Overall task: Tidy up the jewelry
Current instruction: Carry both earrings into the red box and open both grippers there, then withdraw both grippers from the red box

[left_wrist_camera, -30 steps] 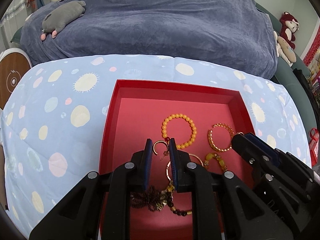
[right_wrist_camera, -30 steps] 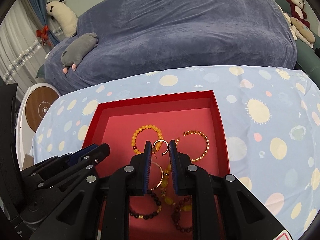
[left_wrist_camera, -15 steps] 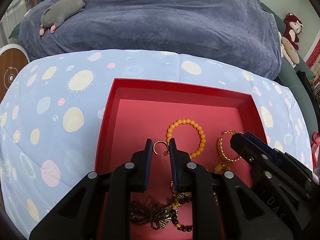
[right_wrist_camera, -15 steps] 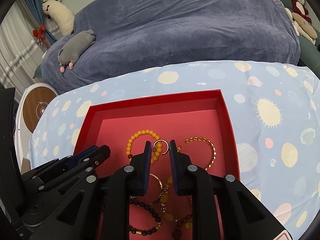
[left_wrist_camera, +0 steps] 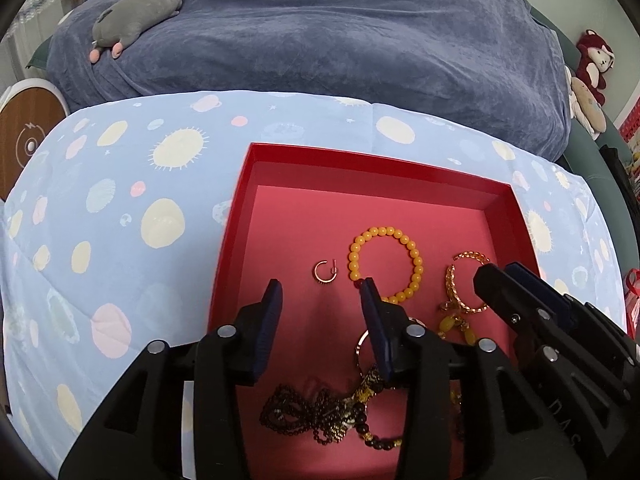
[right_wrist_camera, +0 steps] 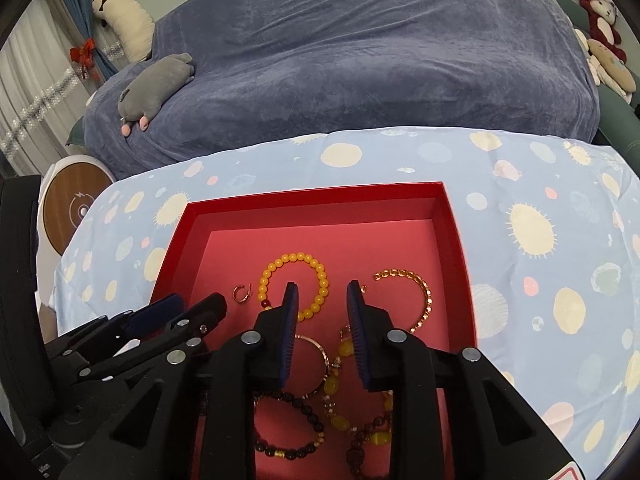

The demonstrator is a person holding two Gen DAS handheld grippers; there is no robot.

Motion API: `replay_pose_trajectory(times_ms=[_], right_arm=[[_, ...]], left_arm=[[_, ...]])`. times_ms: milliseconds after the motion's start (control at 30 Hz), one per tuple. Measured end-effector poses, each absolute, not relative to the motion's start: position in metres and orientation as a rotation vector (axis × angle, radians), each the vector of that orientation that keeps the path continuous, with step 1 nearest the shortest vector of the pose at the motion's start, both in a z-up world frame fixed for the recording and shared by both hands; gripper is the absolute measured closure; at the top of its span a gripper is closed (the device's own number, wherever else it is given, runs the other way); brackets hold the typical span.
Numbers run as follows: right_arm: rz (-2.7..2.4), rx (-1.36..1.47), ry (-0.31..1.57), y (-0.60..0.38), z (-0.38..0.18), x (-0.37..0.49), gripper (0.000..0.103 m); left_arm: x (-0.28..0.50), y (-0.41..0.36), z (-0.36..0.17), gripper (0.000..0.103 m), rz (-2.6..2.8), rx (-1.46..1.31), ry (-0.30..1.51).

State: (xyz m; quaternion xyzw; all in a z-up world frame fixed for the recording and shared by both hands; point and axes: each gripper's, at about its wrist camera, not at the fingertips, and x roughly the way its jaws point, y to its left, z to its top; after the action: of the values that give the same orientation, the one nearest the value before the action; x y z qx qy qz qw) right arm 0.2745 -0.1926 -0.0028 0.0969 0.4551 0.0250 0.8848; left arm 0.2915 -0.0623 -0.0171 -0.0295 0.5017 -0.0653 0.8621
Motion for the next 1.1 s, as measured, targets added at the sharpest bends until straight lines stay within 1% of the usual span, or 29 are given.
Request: replay_pose_trajectory(times_ms=[133,200,267,367,733,1100], right_arm=[[0.051,0.208,0.940,-0.193,0.005,0.260,0.073],[0.038,0.209,0.935,-0.194,0.009,0.252,0.069],[0.025,0.211,0.930,-0.195,0.013,0.244,0.061],[0.012,0.220,0.922,-0.198,0.017,0.229,0.056],[-0.006,0.227,0.916,-0.196,0.026,0.177,0.056],[-0.020,0.212,0.928,-0.192,0.022,0.139,0.056]], left_arm=[[0.278,-0.059,-0.007,0.061,-0.135,-0.072,1.039],[0.270,-0.058,-0.003,0.061,-0.131,-0.073,1.034],[0.263,-0.056,0.001,0.061,-0.132,-0.083,1.034],[0.250,-0.054,0.007,0.058,-0.133,-0.085,1.027],[0.198,-0.050,0.016,0.057,-0.151,-0.071,1.017],[0.160,-0.050,0.012,0.057,-0.142,-0.051,1.027]])
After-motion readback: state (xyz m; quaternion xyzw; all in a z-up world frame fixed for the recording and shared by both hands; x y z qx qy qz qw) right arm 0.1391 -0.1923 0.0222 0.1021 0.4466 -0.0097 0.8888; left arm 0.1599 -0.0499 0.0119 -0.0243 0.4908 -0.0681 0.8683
